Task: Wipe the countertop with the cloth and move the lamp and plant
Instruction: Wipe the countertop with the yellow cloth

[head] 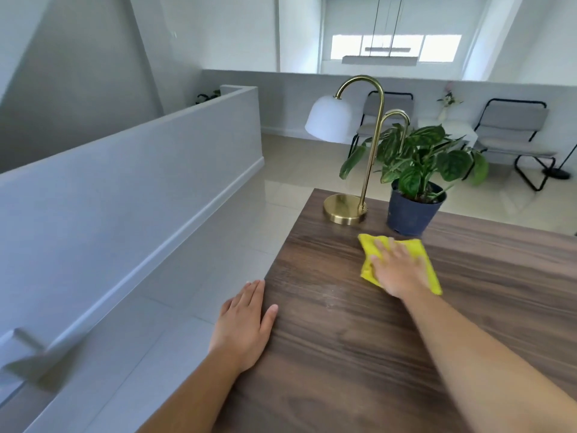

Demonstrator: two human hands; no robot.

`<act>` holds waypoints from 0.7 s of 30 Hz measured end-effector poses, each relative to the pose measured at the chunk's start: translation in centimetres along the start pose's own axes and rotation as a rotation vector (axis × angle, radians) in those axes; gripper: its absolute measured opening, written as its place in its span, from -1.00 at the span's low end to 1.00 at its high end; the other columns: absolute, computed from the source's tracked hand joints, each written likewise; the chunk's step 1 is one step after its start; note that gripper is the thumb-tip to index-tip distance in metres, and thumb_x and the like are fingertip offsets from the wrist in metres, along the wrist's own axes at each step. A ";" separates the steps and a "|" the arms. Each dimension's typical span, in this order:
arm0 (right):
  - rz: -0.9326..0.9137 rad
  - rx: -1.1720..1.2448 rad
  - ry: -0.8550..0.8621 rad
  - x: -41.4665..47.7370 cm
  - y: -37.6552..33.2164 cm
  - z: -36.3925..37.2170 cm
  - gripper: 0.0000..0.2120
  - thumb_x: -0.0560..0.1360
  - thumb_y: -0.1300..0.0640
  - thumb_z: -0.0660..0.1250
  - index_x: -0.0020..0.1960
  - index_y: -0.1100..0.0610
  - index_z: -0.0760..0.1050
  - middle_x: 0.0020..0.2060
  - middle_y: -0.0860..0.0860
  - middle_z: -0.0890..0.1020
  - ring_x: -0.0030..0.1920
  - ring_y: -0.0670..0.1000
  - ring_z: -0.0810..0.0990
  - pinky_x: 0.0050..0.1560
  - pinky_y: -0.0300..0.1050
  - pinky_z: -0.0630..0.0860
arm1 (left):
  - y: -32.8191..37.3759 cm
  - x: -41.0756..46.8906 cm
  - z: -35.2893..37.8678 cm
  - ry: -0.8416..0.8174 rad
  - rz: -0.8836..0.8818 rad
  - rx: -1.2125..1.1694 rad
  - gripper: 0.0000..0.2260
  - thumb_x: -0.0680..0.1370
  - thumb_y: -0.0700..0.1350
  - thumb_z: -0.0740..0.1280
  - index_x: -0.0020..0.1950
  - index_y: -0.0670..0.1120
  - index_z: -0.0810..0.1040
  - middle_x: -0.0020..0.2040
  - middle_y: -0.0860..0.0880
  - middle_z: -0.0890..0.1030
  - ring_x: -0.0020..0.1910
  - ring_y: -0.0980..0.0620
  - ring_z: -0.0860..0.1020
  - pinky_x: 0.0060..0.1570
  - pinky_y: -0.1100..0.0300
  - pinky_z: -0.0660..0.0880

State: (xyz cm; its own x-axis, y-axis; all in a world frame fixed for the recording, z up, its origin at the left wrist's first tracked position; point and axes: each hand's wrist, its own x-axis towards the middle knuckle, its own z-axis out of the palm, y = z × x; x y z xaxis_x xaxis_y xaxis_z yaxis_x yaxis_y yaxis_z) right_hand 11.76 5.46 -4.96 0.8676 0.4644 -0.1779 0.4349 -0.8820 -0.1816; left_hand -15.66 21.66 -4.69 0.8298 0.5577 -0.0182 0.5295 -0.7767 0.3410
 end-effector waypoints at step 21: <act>-0.337 -0.047 0.003 -11.3 -10.0 3.9 -0.49 0.62 -0.15 -0.12 0.55 -0.16 -0.09 0.57 -0.12 -0.09 0.56 -0.03 -0.10 0.51 0.13 -0.14 | -0.6 -1.8 0.3 0.114 0.142 0.002 -0.17 0.40 0.35 -0.38 0.56 -0.04 0.00 0.57 0.02 0.12 0.55 0.09 0.05 0.47 0.17 0.02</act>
State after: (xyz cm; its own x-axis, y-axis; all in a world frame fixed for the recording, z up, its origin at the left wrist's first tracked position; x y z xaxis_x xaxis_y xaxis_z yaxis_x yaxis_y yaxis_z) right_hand -3.28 9.33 -4.89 0.6737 0.7304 -0.1125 0.7081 -0.6816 -0.1844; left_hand -17.45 21.04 -5.12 0.8710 0.4718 0.1367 0.4087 -0.8505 0.3311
